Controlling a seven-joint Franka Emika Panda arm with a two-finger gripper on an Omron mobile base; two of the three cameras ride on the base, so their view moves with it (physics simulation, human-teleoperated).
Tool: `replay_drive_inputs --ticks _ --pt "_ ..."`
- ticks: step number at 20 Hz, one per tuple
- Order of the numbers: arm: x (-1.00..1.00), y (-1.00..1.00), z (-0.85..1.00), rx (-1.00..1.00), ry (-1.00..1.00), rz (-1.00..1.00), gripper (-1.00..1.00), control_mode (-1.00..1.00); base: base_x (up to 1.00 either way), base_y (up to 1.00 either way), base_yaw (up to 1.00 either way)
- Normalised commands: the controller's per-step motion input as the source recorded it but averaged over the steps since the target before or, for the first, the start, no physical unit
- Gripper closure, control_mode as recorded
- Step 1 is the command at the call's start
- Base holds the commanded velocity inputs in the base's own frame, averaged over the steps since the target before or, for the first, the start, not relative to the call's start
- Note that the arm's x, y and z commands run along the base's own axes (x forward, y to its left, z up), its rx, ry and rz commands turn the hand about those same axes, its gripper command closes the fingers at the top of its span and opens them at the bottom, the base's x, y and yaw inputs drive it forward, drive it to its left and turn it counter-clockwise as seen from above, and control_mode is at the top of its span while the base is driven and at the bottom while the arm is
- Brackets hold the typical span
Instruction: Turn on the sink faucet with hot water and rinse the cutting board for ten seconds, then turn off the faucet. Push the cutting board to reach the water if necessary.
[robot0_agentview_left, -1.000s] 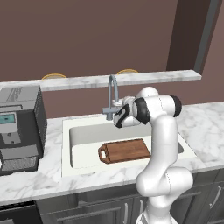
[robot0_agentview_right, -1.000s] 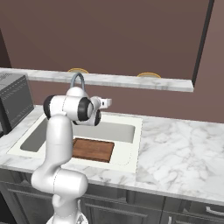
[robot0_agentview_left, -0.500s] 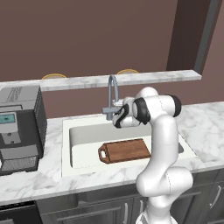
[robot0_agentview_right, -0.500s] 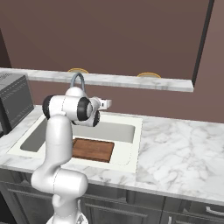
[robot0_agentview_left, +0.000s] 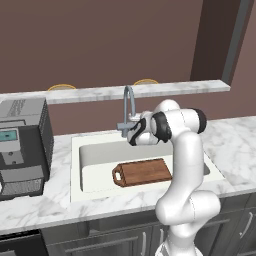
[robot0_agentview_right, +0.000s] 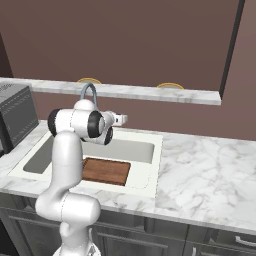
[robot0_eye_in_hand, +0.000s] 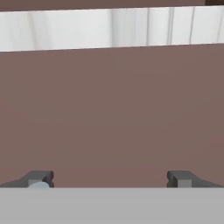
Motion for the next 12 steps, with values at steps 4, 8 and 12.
replay_drive_inputs --ticks 4,8,12 --pt "-0.44 -0.22 -0.24 0.00 0.00 0.00 -1.00 -1.00 0.00 0.00 0.00" --pt "-0.56 -0.15 -0.19 0.00 0.00 0.00 -1.00 -1.00 0.00 0.00 0.00" --pt "-0.56 -0.08 -0.18 0.00 0.01 0.00 -1.00 -1.00 0.00 0.00 0.00"
